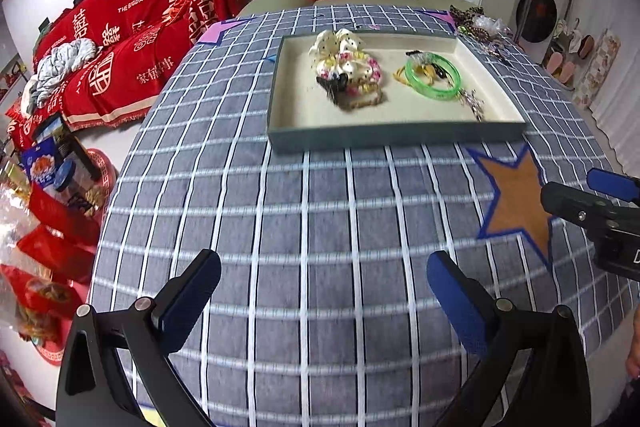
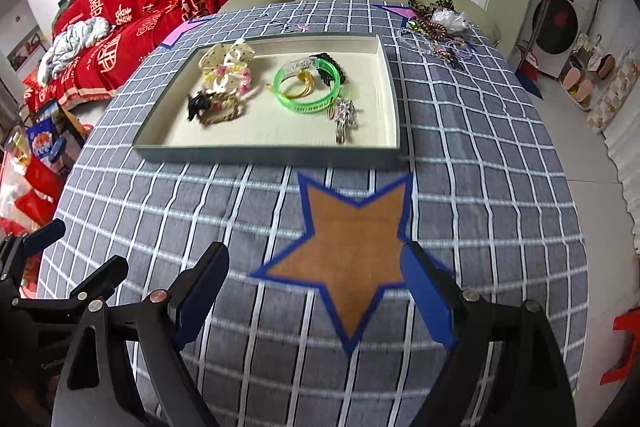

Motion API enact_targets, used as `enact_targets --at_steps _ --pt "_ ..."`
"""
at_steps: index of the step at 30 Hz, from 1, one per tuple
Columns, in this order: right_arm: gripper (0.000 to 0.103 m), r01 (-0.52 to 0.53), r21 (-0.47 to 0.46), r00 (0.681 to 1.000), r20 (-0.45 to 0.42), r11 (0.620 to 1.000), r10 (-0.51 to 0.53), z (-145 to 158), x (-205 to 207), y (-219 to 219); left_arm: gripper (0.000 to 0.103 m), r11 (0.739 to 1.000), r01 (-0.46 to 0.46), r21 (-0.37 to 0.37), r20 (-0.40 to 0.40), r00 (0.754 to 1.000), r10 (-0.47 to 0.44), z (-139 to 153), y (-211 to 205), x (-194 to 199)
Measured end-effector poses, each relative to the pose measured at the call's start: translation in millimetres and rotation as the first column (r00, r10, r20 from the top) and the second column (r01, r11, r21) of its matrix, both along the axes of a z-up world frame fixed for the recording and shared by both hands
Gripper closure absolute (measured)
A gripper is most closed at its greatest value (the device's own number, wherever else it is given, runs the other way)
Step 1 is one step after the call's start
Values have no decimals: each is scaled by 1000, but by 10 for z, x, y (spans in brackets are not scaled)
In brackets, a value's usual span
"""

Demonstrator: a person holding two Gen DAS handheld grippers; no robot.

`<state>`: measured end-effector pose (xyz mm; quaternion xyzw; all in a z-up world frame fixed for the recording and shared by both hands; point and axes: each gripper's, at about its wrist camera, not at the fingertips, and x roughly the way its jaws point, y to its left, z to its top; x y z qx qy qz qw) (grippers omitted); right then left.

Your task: Organize jewelry

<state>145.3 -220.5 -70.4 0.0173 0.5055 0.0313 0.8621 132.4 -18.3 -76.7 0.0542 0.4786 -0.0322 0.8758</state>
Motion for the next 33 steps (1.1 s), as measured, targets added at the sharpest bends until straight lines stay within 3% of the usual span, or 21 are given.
enact_targets --at_steps 15,22,33 --pt "14 29 -25 996 82 999 -27 150 -825 123 0 999 -30 -13 64 997 30 168 116 -682" --pt "14 83 -41 978 197 996 -73 408 -1106 107 0 999 -31 -19 159 987 34 423 146 -876" --pt "14 103 -63 946 316 993 -78 727 -1245 196 0 998 -42 -40 243 969 51 707 175 -983"
